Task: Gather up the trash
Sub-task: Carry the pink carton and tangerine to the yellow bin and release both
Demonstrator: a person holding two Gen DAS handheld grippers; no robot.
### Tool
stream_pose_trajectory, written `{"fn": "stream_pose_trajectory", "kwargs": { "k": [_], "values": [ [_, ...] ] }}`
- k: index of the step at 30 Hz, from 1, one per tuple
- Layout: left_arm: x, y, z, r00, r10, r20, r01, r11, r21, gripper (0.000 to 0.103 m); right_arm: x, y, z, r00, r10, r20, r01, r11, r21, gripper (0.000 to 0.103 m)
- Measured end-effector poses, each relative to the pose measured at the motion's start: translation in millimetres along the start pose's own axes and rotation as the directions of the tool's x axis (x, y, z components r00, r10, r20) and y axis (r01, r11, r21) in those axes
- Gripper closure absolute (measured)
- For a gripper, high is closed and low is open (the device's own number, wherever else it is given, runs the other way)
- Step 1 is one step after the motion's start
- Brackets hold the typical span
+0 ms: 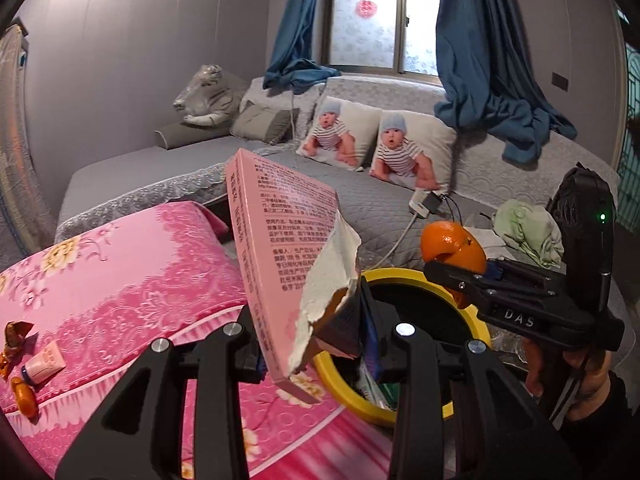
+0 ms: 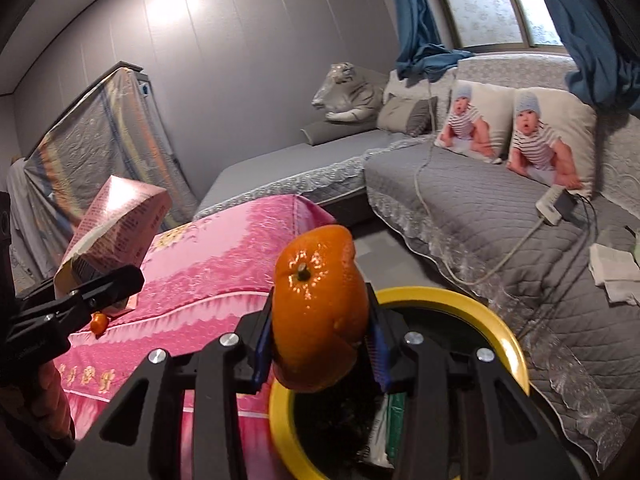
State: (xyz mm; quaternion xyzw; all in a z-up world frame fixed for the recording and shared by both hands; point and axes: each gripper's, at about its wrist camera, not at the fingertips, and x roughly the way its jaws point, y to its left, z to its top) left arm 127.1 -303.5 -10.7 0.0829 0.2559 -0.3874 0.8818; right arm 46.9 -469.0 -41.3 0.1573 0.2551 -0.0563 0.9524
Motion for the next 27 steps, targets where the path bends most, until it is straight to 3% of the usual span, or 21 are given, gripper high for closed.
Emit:
{"fn": "stream_pose_trajectory", "kwargs": {
  "k": [8, 17, 27],
  "values": [
    [22.8, -23.8, -2.9, 0.999, -0.034, -0.029, 0.034, 0.999, 0.025, 0.069, 6.7, -37.2, -21.9, 0.998, -0.057, -0.032, 0.059, 0.996, 0.063, 0.066],
    [37.7, -35.2, -7.2, 0.998, -0.042, -0.051, 0.044, 0.998, 0.037, 0.069, 10.5, -50.0, -33.0, 0.992, -0.111, -0.056, 0.115, 0.990, 0.087, 0.066],
    [88.3, -34.9, -16.5, 0.988, -0.048, -0.149, 0.052, 0.999, 0.017, 0.072, 17.5, -65.8, -39.3, 0.981, -0.163, -0.106, 0.175, 0.977, 0.122, 0.065]
  ]
}}
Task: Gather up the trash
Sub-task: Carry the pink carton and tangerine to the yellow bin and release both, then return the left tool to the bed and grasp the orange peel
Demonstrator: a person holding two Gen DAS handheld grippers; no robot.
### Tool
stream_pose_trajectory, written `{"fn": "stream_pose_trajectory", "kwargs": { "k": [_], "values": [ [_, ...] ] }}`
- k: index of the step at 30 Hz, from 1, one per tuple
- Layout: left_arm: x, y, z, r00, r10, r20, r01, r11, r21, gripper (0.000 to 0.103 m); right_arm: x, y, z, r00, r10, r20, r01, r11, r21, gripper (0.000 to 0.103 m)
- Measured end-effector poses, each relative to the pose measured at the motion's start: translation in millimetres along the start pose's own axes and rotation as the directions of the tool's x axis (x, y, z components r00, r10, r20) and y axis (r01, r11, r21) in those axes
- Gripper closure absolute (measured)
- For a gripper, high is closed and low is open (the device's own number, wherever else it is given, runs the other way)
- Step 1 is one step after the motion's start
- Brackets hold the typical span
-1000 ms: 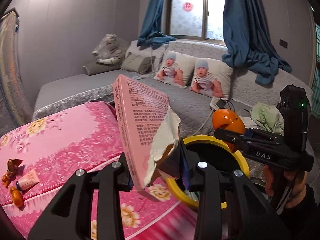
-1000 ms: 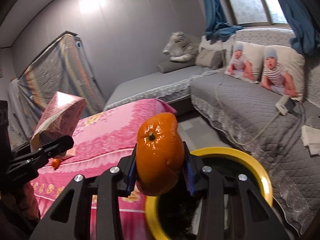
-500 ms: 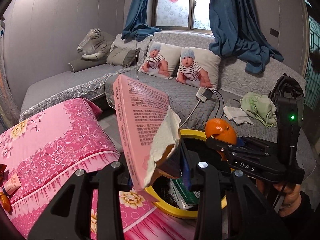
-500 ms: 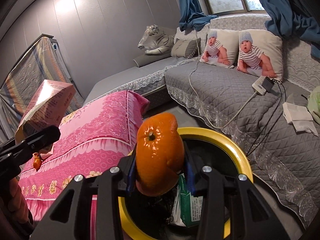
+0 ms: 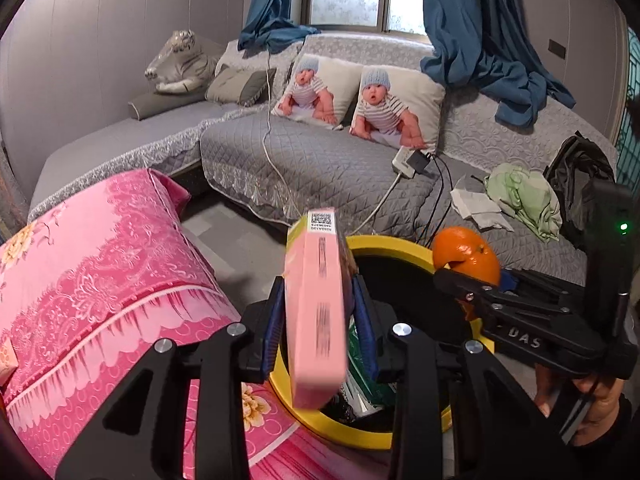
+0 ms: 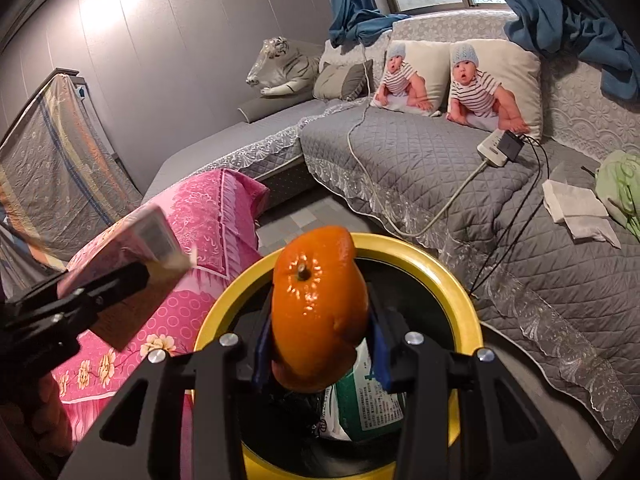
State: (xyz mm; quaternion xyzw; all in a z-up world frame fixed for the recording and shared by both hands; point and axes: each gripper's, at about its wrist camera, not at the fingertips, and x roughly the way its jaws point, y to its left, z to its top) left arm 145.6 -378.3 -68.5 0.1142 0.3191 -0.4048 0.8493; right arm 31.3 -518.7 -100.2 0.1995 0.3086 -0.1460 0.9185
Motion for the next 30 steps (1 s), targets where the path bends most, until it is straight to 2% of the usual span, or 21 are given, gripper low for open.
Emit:
{"fn": "stream_pose_trajectory", "kwargs": {
  "k": [2, 4, 5, 6, 8, 11, 14, 19, 22, 25, 26, 28, 30],
  "values": [
    [7.0, 5.5, -3.5, 1.000, 0.005, -0.019, -0.005, 1.000, -0.011, 0.070, 2.2, -4.8, -1.4, 1.000, -0.027, -0.007, 0.027, 1.000, 0.016, 0.061],
    [8.3, 15.7, -5.6, 0.999, -0.003, -0.038, 0.001, 0.998, -0.058, 0.049, 2.5, -11.2, -2.3, 0.999, -0.043, -0.010, 0.043, 0.998, 0.047, 0.050],
    [6.9, 22.9, -6.1, 0.999, -0.012, -0.040, 0.009, 0.996, -0.092, 0.031, 1.7, -15.3, -2.3, 0.999, -0.044, -0.007, 0.045, 0.997, 0.065, 0.044],
    [4.1, 31.3, -6.2, 0.999, -0.011, -0.034, 0.007, 0.991, -0.133, 0.025, 0.6, -17.6, -2.0, 0.999, -0.050, -0.002, 0.050, 0.996, 0.077, 0.036],
    [-1.2, 44.5, -5.8, 1.000, 0.005, -0.029, -0.010, 0.987, -0.162, 0.025, -3.9, -23.3, -1.0, 0.998, -0.066, 0.018, 0.064, 0.992, 0.107, 0.027],
    [-9.5, 61.4, -8.5, 0.998, 0.064, -0.021, -0.067, 0.981, -0.183, 0.017, -6.8, -22.3, 0.0, 0.998, -0.055, 0.025, 0.051, 0.991, 0.120, 0.024],
    [-20.9, 83.2, -16.0, 0.994, 0.112, -0.021, -0.114, 0.972, -0.204, 0.014, -7.4, -11.7, 0.6, 1.000, -0.012, 0.029, 0.009, 0.995, 0.104, 0.023],
    [-57.5, 141.8, -42.5, 0.967, 0.253, -0.028, -0.251, 0.935, -0.251, 0.014, -5.4, 26.9, 1.7, 0.996, 0.088, 0.028, -0.089, 0.996, 0.013, 0.023],
    [-88.2, 178.9, -60.3, 0.936, 0.351, -0.022, -0.343, 0.899, -0.272, 0.014, -1.2, 56.8, 2.4, 0.989, 0.146, 0.018, -0.145, 0.988, -0.054, 0.023],
    [-126.1, 219.9, -82.1, 0.883, 0.470, -0.014, -0.454, 0.844, -0.285, 0.014, 3.2, 81.2, 3.5, 0.984, 0.176, 0.003, -0.174, 0.980, -0.100, 0.022],
    [-140.8, 237.2, -92.2, 0.855, 0.518, -0.013, -0.498, 0.815, -0.297, 0.014, 5.4, 90.0, 4.0, 0.982, 0.187, -0.005, -0.186, 0.976, -0.116, 0.022],
    [-160.5, 266.5, -108.7, 0.811, 0.584, -0.036, -0.563, 0.761, -0.321, 0.014, 8.9, 104.2, 5.0, 0.979, 0.205, -0.016, -0.205, 0.970, -0.134, 0.023],
    [-175.1, 294.6, -125.1, 0.778, 0.623, -0.075, -0.605, 0.713, -0.354, 0.014, 14.3, 120.2, 6.4, 0.975, 0.221, -0.029, -0.223, 0.964, -0.148, 0.022]
  ]
}}
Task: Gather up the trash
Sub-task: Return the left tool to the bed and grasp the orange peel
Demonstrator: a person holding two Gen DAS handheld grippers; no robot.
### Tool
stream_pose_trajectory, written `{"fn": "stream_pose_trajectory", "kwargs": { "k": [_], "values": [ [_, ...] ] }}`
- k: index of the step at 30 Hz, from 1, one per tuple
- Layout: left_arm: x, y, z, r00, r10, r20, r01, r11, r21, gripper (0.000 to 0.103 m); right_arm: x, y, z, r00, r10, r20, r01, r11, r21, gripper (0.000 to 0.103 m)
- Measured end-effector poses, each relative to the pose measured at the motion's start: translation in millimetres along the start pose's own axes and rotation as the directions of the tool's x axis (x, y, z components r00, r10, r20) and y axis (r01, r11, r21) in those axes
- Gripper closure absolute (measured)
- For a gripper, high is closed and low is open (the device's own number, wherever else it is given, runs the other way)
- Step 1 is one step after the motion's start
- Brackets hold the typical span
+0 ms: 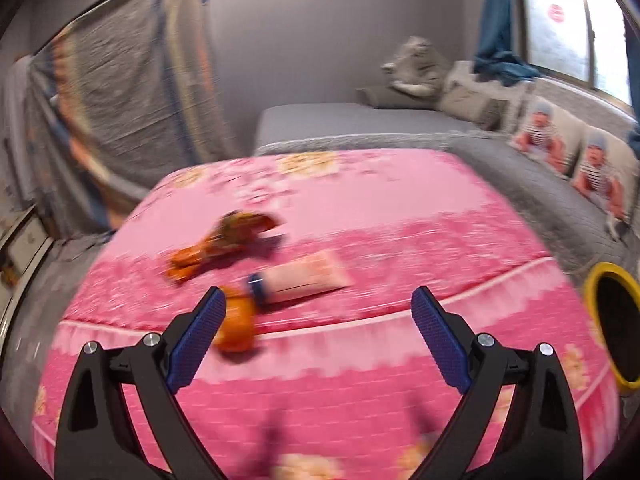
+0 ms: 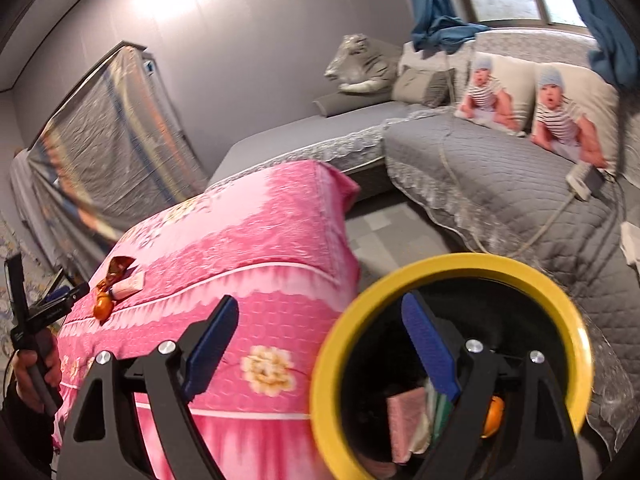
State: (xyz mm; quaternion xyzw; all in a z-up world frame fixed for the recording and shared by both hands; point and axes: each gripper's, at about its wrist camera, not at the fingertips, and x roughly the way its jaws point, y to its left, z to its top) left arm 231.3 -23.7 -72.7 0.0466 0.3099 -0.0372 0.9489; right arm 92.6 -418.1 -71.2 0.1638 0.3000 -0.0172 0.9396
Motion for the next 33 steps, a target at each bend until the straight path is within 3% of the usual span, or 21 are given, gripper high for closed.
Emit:
{"fn": "stream_pose_trajectory", "kwargs": {
  "k": [4, 8, 17, 20, 24, 33],
  "values": [
    [20.3, 52.0, -9.8, 0.995, 0.076, -0.057, -0.079, 0.996, -0.050, 0.020, 14.0, 25.7, 6.0, 0.999, 0.024, -0.022, -0.025, 0.999, -0.034, 0.022],
    [36.9, 75.0, -19.2, 0.993, 0.050, -0.107, -0.059, 0.995, -0.082, 0.021, 24.6, 51.1, 10.4, 0.998, 0.039, -0.039, -0.042, 0.996, -0.082, 0.022],
    [76.2, 79.0, -20.6, 0.984, 0.031, -0.173, -0.048, 0.995, -0.090, 0.036, 32.9, 84.7, 11.0, 0.997, 0.057, -0.061, -0.067, 0.982, -0.176, 0.022],
    [83.9, 78.9, -20.0, 0.983, 0.028, -0.183, -0.046, 0.995, -0.091, 0.057, 34.5, 92.9, 11.2, 0.996, 0.064, -0.068, -0.076, 0.976, -0.204, 0.022],
    [80.8, 78.0, -20.1, 0.986, 0.038, -0.161, -0.052, 0.995, -0.083, 0.068, 36.2, 108.4, 13.2, 0.991, 0.101, -0.086, -0.119, 0.964, -0.238, 0.023],
    [57.1, 91.0, -19.2, 0.991, -0.004, -0.135, -0.014, 0.991, -0.135, 0.072, 49.0, 169.6, 23.5, 0.967, 0.212, -0.143, -0.250, 0.902, -0.353, 0.023]
  ]
}}
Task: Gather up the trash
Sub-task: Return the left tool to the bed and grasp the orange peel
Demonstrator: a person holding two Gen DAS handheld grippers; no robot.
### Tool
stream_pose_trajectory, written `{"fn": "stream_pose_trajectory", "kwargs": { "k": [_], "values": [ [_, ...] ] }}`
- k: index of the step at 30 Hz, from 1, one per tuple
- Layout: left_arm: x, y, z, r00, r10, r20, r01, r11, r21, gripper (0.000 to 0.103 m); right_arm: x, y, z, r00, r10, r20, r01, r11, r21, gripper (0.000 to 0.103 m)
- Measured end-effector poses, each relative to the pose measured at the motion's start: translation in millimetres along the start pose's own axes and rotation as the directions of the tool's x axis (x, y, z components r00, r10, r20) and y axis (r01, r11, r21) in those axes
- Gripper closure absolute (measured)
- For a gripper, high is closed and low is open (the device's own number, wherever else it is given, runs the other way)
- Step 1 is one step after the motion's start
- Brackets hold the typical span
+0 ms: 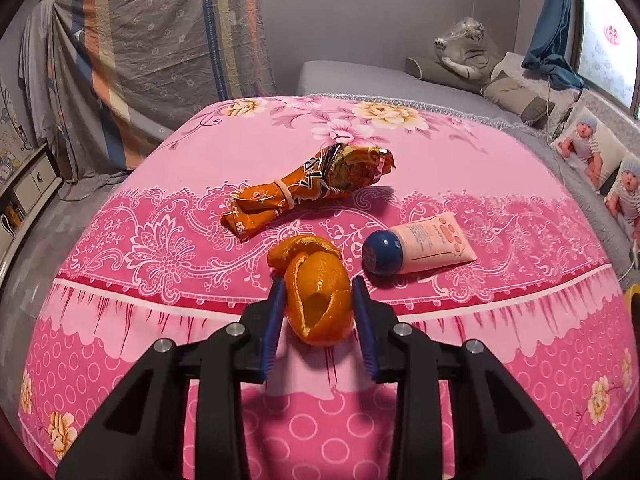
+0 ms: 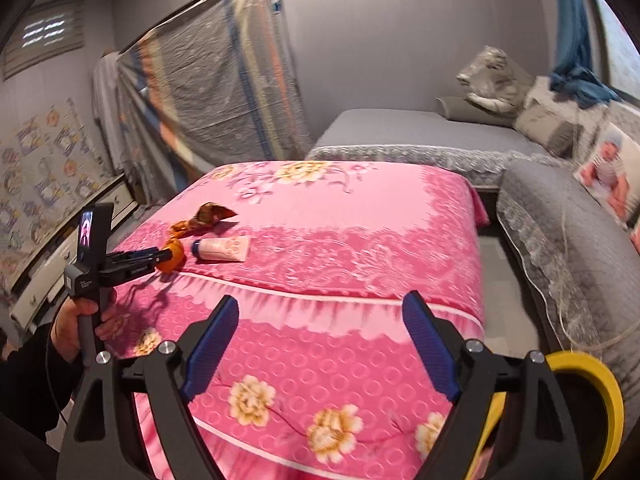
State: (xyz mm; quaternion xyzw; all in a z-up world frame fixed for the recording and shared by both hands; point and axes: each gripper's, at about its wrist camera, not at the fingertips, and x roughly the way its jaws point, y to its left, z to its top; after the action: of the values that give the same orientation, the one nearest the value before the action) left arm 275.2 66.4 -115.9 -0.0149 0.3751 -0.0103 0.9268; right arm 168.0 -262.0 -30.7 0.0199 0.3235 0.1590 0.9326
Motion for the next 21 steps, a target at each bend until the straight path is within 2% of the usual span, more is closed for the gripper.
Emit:
{"fn": "stream_pose_trajectory", "kwargs": {
  "k": [4, 7, 14, 17, 21],
  "values": [
    [-24.6, 5.9, -2.2, 0.999, -0.030, 0.041, 0.031, 0.999, -0.025, 0.072, 31.6, 36.4, 18.5, 0.997, 0.069, -0.039, -0.073, 0.993, -0.091, 0.023],
    [-39.3, 10.5, -7.2, 0.997, -0.054, 0.059, 0.057, 0.997, -0.047, 0.072, 63.2, 66.5, 30.0, 0.986, 0.140, -0.089, -0.152, 0.977, -0.151, 0.023],
    [-67.5, 21.4, -18.8, 0.989, -0.088, 0.117, 0.099, 0.991, -0.093, 0.072, 134.0, 117.2, 56.5, 0.973, 0.174, -0.150, -0.205, 0.951, -0.233, 0.023],
    [-72.9, 26.1, -19.7, 0.986, -0.088, 0.141, 0.105, 0.987, -0.118, 0.072, 176.2, 133.0, 77.1, 0.965, 0.192, -0.181, -0.229, 0.950, -0.210, 0.023],
    [-78.0, 35.1, -20.8, 0.982, -0.099, 0.159, 0.125, 0.979, -0.160, 0.072, 234.0, 138.1, 99.8, 0.951, 0.210, -0.225, -0.237, 0.966, -0.100, 0.023]
  ]
}}
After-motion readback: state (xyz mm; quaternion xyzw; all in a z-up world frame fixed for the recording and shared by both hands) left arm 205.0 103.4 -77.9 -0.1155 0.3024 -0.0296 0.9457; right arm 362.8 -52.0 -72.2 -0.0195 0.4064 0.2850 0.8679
